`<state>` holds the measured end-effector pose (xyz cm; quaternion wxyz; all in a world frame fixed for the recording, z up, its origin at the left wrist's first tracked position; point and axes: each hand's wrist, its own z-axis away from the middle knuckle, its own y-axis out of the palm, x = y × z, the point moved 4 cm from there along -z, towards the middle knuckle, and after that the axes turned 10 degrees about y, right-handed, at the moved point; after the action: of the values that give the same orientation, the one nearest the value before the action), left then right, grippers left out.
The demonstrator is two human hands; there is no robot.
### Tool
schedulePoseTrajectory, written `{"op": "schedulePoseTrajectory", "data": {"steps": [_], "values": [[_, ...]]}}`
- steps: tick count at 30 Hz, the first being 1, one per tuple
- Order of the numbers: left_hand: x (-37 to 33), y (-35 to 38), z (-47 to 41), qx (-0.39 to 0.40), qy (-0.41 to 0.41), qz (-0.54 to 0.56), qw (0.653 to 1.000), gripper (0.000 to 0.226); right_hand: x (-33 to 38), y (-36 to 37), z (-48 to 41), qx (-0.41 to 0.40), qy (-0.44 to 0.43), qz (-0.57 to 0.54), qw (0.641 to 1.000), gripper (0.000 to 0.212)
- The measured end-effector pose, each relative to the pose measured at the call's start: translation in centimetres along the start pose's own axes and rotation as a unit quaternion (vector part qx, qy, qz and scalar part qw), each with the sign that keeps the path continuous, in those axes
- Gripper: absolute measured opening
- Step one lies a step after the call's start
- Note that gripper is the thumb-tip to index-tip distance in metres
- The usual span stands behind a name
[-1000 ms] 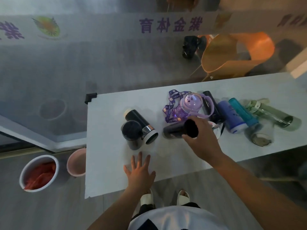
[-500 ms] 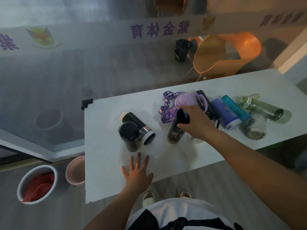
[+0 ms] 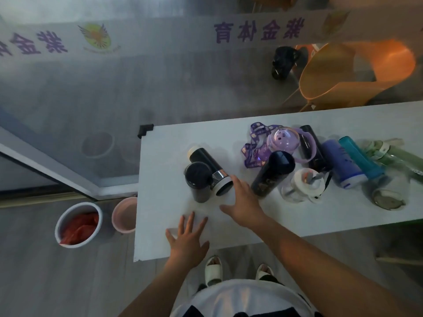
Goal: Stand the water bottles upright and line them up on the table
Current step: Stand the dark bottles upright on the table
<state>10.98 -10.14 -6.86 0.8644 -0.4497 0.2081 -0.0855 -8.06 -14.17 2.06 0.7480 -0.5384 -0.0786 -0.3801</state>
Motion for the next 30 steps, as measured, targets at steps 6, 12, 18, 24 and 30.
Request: {"op": "schedulePoseTrajectory", "data": {"steps": [6, 12, 18, 24, 30], "values": [[1.1, 0.7, 1.1, -0.007, -0.02, 0.004, 1.0, 0.07, -0.2, 3.1, -3.7, -0.023, 0.025, -0.02, 0.999, 0.086], [1.1, 0.8, 0.9, -0.005, -0.026, 0.001, 1.0, 0.07, -0.6, 4.0, -5.2, -0.057, 0.023, -0.076, 0.995, 0.08], [1.0, 1.3, 0.8, -0.005, -0.027, -0.001, 1.0, 0.07, -1.4, 3.6, -3.8, -0.07, 0.02, -0.133, 0.988, 0.082], [0.7, 1.1, 0.8, -0.008, -0.028, 0.015, 0.999, 0.072, -0.1, 0.0, -1.1, -0.148, -0.025, -0.104, 0.983, 0.075], [0.5, 1.2, 0.9, -0.017, -0.033, 0.035, 0.999, 0.069, 3.8, -4.8, -0.7, -0.164, -0.081, 0.033, 0.983, 0.066]]}}
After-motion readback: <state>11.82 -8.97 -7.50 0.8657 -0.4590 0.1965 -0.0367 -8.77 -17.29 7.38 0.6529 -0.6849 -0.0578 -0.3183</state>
